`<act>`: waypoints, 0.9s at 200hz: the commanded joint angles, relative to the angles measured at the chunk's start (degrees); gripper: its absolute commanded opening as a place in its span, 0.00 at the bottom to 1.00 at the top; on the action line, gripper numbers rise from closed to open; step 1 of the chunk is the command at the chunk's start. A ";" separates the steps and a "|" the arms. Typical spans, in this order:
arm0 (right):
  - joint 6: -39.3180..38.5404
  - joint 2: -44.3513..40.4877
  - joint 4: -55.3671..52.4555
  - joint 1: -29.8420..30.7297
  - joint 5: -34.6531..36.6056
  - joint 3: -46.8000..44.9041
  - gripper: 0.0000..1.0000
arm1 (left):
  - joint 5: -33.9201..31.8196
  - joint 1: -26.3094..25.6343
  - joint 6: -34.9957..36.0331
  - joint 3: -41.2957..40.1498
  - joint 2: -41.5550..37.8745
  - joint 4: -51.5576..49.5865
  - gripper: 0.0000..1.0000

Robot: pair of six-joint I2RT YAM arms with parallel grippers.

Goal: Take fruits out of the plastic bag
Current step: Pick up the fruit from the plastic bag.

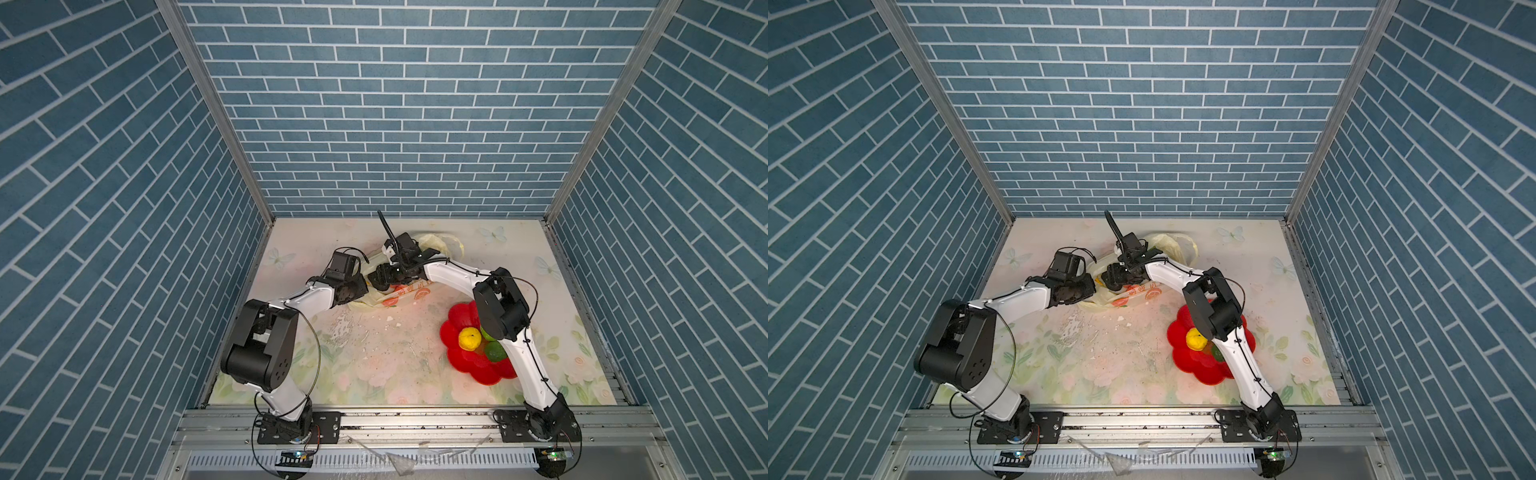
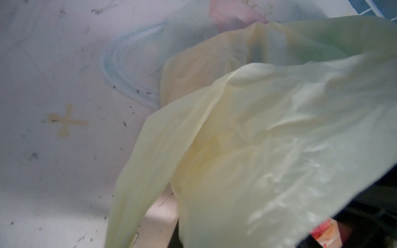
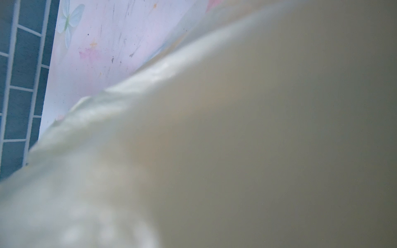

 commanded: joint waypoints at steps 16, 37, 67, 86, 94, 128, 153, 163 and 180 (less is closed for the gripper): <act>-1.16 2.46 -2.21 0.34 0.41 3.86 0.67 | 0.95 0.25 -0.06 -0.99 -1.07 0.55 0.13; -1.20 2.65 -2.51 0.37 0.45 4.19 0.66 | 1.14 0.25 -0.06 -0.96 -1.12 0.61 0.13; -1.54 2.52 -2.89 0.57 0.41 4.29 0.62 | 1.23 0.24 -0.05 -0.85 -1.15 0.76 0.13; -1.87 2.05 -3.00 0.71 0.84 3.93 0.60 | 1.32 0.27 0.00 -0.96 -1.12 0.87 0.13; -1.98 1.87 -2.97 0.73 1.00 3.79 0.59 | 1.32 0.23 -0.05 -0.95 -0.97 0.83 0.13; -1.90 0.08 -2.19 0.79 1.53 2.12 0.55 | 1.41 0.27 0.05 -0.86 -1.12 0.76 0.13; -1.46 -3.39 -0.24 0.82 2.40 -1.39 0.54 | 1.37 0.25 0.20 -0.79 -0.97 0.66 0.13; -1.46 -5.02 0.25 0.88 2.68 -2.88 0.54 | 1.46 0.28 0.21 -0.77 -1.01 0.61 0.13; -1.46 -7.99 0.85 0.87 3.44 -6.33 0.54 | 1.49 0.25 0.14 -0.79 -0.96 0.63 0.14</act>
